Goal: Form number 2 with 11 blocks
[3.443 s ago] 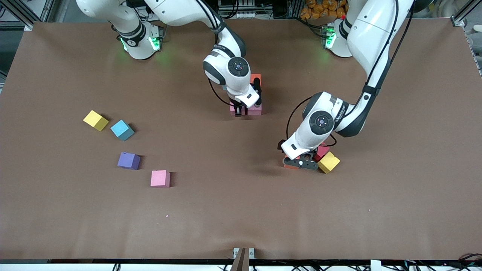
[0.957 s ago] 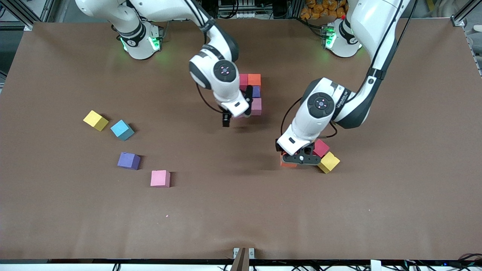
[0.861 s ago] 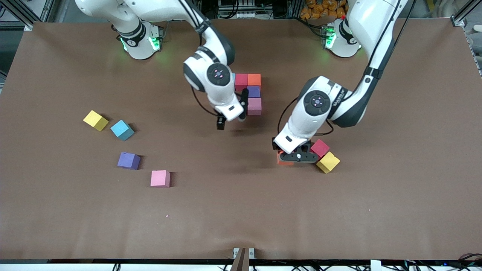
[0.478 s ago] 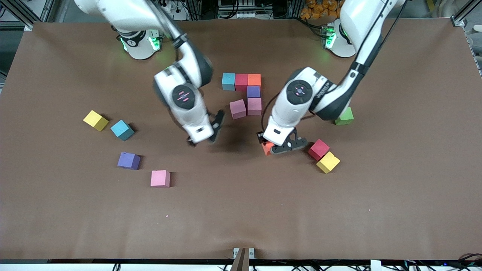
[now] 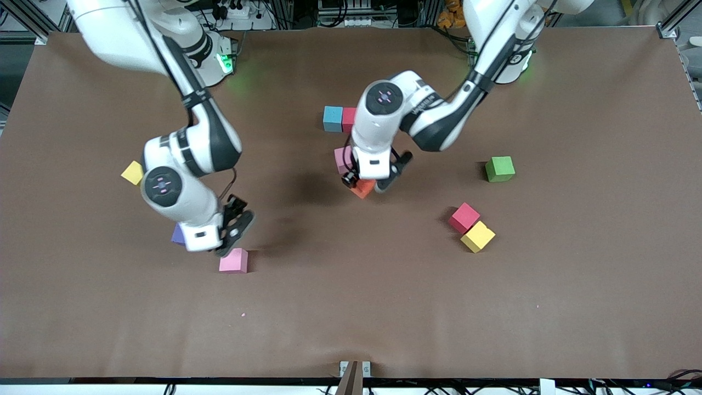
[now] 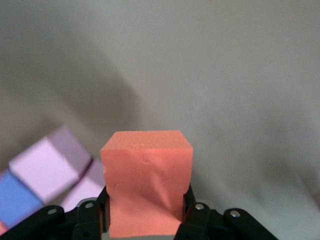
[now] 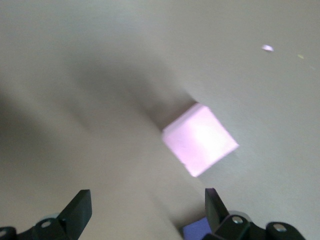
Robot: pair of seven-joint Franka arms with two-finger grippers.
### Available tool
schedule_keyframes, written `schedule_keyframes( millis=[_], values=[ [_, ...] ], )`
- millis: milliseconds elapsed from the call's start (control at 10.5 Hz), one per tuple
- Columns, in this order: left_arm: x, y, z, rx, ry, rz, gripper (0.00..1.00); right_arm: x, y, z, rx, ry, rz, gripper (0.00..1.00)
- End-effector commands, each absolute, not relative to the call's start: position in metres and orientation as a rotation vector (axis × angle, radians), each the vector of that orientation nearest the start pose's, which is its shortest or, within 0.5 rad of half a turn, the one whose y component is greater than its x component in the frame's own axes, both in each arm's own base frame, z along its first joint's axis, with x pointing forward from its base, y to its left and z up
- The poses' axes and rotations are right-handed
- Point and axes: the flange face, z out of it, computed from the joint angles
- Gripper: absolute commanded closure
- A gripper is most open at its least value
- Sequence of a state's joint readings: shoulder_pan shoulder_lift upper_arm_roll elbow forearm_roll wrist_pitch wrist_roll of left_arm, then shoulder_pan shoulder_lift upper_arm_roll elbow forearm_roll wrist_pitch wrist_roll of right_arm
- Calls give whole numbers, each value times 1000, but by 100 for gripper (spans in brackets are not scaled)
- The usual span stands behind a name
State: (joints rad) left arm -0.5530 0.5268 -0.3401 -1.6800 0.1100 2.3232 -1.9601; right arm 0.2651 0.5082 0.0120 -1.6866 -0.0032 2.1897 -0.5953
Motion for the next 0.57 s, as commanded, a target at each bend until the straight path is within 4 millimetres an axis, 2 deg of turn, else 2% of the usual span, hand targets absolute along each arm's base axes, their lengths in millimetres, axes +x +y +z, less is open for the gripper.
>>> schedule_keyframes(
  millis=[0, 96, 191, 383, 478],
  values=[
    [428, -551, 324, -2602, -2008, 138, 72, 666, 187, 282, -2980, -974, -49, 0],
    [407, -569, 317, -2483, -2131, 146, 73, 682, 173, 273, -3033, -775, -58, 0],
    [405, -581, 310, -2378, -2242, 174, 74, 691, 164, 266, -3062, -652, -51, 0],
    [399, -603, 304, -2205, -2414, 222, 76, 695, 163, 248, -3109, -336, -24, 0],
    [397, -608, 297, -2120, -2477, 230, 76, 698, 166, 241, -3122, -200, -19, 0]
  ],
)
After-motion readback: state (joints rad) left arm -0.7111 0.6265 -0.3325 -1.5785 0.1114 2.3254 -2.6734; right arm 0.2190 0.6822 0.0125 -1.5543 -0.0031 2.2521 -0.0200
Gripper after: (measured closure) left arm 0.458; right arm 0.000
